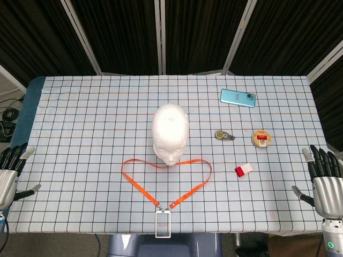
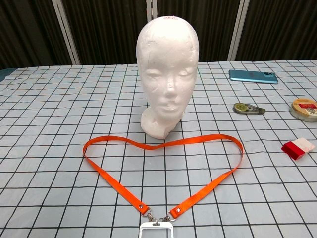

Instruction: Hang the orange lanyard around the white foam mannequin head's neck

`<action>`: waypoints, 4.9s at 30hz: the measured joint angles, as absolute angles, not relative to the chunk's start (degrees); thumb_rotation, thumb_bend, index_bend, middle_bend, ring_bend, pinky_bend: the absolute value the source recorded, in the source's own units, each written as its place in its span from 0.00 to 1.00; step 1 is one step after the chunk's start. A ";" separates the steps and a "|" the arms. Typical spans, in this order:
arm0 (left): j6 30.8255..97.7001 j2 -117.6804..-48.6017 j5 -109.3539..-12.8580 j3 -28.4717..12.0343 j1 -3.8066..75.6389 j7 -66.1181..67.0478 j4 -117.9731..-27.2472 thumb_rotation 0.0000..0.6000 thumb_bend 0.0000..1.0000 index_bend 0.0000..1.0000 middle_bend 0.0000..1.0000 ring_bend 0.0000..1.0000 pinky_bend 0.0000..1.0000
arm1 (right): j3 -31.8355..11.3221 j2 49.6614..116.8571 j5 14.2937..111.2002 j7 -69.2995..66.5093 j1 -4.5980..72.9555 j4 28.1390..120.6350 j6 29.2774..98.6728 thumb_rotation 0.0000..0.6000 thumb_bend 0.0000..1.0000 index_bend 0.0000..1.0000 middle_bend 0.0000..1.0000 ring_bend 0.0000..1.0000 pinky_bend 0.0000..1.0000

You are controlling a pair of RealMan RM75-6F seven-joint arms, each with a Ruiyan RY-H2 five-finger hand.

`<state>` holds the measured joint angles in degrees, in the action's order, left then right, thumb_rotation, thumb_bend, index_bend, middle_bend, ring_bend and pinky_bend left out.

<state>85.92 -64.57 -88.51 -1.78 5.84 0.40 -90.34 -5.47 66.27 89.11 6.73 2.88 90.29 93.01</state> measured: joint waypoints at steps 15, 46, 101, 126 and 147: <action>85.19 -66.04 -86.76 -2.26 6.08 2.32 -89.73 1.00 0.00 0.00 0.00 0.00 0.00 | -6.24 65.62 86.25 5.25 8.17 91.95 81.29 1.00 0.08 0.29 0.00 0.00 0.00; 79.69 -70.21 -82.76 -3.20 8.73 5.96 -86.54 1.00 0.00 0.00 0.00 0.00 0.00 | -12.37 87.75 61.89 18.33 39.15 81.54 45.29 1.00 0.29 0.49 0.02 0.00 0.00; 78.91 -72.74 -83.11 -3.40 10.30 5.15 -85.26 1.00 0.00 0.04 0.00 0.00 0.00 | -9.34 92.11 61.10 17.55 42.12 75.95 48.77 1.00 0.40 0.73 0.09 0.00 0.00; 55.46 -91.87 -81.13 -9.84 32.24 -0.12 -73.93 1.00 0.35 0.46 0.00 0.00 0.00 | -9.85 86.69 60.21 13.96 40.61 83.07 49.27 1.00 0.39 0.75 0.10 0.00 0.00; 47.46 -102.94 -81.73 -8.68 41.32 -8.32 -59.98 1.00 0.37 0.47 0.00 0.00 0.00 | -9.75 86.83 59.59 14.41 41.59 82.26 48.82 1.00 0.39 0.75 0.11 0.00 0.00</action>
